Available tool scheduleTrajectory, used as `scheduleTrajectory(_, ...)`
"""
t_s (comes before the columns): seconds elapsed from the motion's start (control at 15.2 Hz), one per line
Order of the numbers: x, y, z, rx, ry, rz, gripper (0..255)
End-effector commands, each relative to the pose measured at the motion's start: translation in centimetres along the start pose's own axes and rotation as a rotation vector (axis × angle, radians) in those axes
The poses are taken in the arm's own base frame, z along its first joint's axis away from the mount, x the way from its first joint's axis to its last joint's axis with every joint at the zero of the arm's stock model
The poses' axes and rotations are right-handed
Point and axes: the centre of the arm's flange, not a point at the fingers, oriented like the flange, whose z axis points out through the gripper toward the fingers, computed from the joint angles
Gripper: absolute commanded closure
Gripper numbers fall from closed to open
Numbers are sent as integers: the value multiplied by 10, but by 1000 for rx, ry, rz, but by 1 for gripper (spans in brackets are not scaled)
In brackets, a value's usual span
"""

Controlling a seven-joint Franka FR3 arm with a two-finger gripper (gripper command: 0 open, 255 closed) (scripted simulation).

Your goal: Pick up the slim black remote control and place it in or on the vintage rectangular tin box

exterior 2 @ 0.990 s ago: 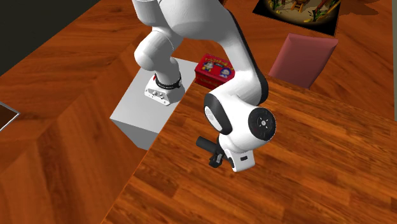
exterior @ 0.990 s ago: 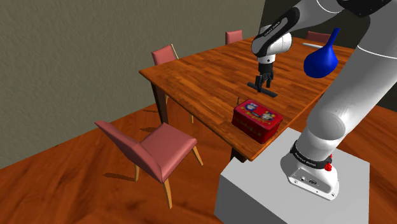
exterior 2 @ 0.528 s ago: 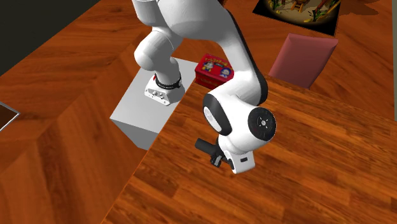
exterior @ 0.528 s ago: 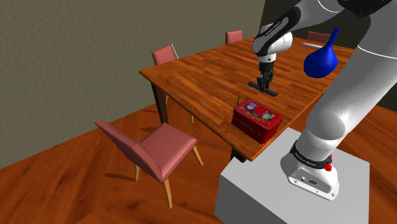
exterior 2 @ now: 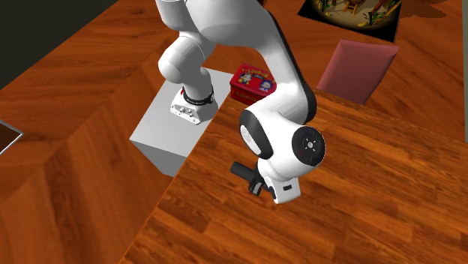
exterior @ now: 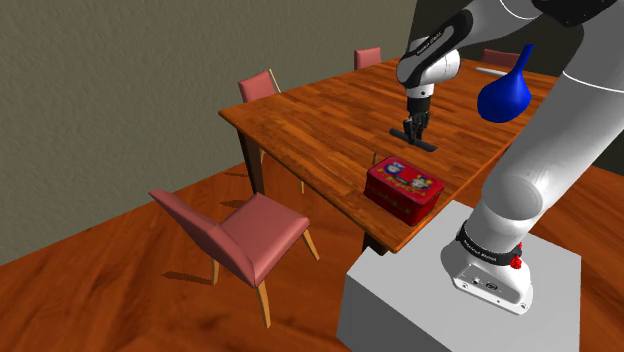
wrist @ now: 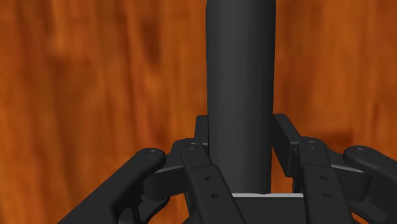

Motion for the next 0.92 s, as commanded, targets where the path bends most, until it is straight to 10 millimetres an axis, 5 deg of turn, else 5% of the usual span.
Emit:
scheduleTrajectory(0.0,-1,-4,-4,4,-9,-5,255)
scheduleTrajectory(0.86,-16,-6,-71,4,-9,-5,255)
